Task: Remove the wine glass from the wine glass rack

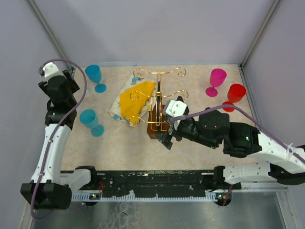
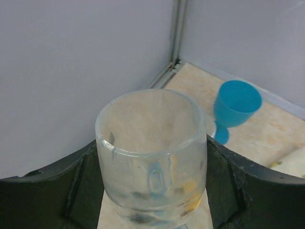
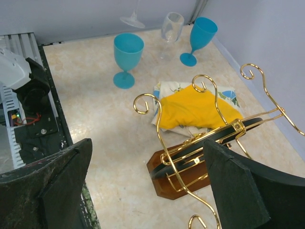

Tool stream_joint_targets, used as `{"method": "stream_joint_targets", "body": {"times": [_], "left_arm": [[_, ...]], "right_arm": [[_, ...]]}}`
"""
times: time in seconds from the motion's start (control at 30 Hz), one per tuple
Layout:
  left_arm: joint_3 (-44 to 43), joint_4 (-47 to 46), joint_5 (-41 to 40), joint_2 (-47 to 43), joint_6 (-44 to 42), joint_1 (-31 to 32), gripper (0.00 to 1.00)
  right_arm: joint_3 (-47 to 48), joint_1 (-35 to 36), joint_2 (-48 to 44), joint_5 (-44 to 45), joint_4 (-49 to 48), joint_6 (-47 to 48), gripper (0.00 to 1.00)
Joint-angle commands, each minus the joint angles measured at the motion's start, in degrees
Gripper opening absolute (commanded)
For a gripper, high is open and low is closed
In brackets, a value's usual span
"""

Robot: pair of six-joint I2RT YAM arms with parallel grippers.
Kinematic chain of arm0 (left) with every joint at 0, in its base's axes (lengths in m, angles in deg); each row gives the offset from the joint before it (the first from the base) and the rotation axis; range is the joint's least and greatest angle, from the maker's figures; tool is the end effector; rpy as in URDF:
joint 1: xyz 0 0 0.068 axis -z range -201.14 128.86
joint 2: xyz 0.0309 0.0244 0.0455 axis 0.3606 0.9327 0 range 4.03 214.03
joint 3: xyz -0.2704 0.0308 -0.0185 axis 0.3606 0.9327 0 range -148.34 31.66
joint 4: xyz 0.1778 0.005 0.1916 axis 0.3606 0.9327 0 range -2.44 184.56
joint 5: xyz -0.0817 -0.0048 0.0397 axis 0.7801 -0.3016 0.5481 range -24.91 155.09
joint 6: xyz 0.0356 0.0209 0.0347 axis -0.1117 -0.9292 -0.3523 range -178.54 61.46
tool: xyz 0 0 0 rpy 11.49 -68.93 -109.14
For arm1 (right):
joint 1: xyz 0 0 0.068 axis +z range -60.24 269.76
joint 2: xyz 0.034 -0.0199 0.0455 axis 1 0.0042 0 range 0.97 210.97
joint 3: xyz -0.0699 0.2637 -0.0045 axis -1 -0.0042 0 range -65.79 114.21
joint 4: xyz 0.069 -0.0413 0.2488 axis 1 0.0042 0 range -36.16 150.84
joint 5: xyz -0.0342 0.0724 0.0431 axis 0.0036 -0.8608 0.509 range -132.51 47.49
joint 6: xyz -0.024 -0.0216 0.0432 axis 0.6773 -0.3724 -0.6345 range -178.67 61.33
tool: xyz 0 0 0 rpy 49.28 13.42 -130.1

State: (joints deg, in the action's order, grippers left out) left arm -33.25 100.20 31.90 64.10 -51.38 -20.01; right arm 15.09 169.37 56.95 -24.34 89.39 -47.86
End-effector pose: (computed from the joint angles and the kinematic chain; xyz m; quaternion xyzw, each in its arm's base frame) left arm 0.2306 0.0150 0.4086 -0.2254 0.7114 0.1691 0.6438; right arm 0.0425 0.1704 0.4699 -0.4684 0.6070 0.2559 0.5888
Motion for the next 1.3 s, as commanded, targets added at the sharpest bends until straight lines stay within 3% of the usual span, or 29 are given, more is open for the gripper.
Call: {"method": "stream_joint_targets", "body": {"times": [0.0,0.53,0.93,1.27], "left_arm": [[4.29,-10.5,-6.76,-2.02,-3.42,-2.5,0.58],[18.54,-31.71,-8.23,1.2,-2.04,-11.38,0.57],[30.7,-53.58,-7.24,7.96,-2.95,-13.09,0.56],[36.01,-65.12,-2.51,12.32,-4.23,-14.51,0.58]], "right_arm": [[-0.45,0.37,-1.97,-0.21,-1.93,-1.43,0.99],[-1.39,0.35,-2.43,-0.9,0.66,-3.78,0.99],[0.8,-0.29,2.62,-0.73,4.26,-1.86,0.99],[1.14,-3.2,3.96,-3.79,3.77,-3.74,0.99]]}}
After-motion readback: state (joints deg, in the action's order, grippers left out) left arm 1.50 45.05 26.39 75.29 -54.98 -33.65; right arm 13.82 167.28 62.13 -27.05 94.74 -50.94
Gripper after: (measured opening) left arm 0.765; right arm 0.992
